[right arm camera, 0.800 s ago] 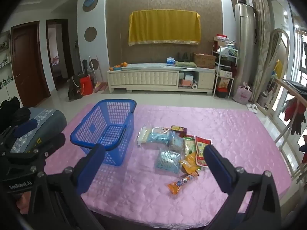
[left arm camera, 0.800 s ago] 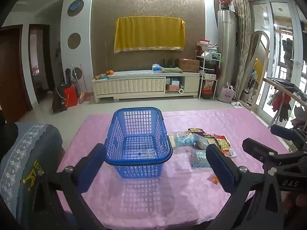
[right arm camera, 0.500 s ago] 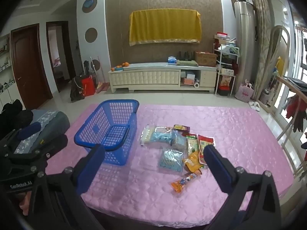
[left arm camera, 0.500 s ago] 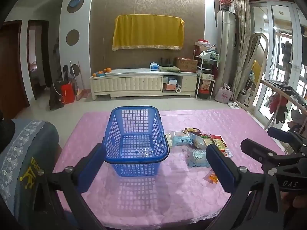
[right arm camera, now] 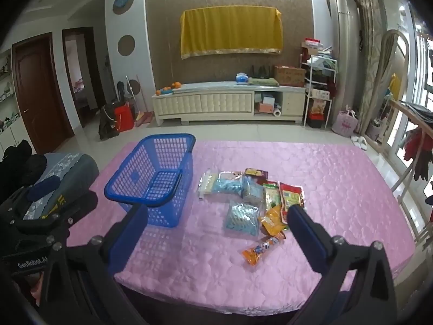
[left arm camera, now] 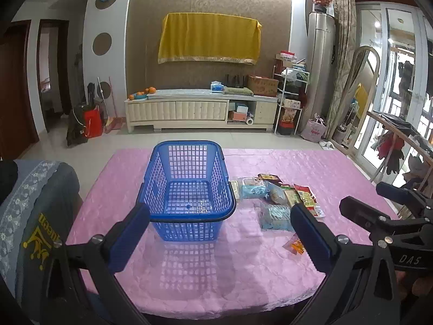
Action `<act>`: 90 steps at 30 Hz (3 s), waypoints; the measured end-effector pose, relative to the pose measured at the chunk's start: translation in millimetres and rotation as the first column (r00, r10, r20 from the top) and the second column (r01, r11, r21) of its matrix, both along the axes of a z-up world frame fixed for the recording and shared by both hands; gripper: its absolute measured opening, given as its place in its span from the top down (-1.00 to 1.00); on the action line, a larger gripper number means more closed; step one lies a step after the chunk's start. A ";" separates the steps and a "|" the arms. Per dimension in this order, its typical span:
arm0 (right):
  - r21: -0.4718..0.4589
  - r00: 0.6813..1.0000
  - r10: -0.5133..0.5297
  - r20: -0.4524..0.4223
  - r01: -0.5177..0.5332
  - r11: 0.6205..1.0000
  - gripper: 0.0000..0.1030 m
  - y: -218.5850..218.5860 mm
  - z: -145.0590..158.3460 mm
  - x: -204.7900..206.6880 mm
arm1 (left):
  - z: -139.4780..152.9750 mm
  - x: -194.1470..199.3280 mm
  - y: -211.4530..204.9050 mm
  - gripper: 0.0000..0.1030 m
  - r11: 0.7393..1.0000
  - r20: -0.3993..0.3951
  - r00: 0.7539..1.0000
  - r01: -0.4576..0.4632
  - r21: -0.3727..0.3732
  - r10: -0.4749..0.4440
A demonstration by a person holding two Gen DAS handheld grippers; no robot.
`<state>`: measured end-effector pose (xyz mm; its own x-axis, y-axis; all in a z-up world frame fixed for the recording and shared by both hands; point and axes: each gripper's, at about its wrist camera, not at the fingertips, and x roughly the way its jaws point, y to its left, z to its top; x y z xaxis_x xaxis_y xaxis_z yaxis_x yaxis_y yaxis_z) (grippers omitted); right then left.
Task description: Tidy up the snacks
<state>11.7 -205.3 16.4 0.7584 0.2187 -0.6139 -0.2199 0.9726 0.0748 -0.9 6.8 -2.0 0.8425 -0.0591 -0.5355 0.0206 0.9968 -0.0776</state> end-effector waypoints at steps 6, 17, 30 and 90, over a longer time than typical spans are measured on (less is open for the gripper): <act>0.002 1.000 -0.007 -0.002 0.007 1.000 -1.00 0.0 -1.0 -2.3 | 4.7 -0.9 1.4 -1.00 1.000 -0.002 1.000 -0.001 0.001 0.001; -0.007 1.000 -0.018 0.001 0.018 1.000 -1.00 0.6 2.0 -6.6 | 4.8 -4.2 0.2 -1.00 1.000 0.003 1.000 0.012 0.007 -0.012; -0.002 1.000 -0.016 -0.007 0.016 1.000 -1.00 -0.1 0.9 -7.2 | 4.3 -6.3 2.3 -1.00 1.000 0.003 1.000 0.014 0.006 -0.014; -0.085 0.994 -0.105 0.034 0.108 0.991 -1.00 -38.0 10.2 33.8 | 15.4 62.0 -45.0 -1.00 0.987 -0.049 0.986 0.162 0.003 -0.162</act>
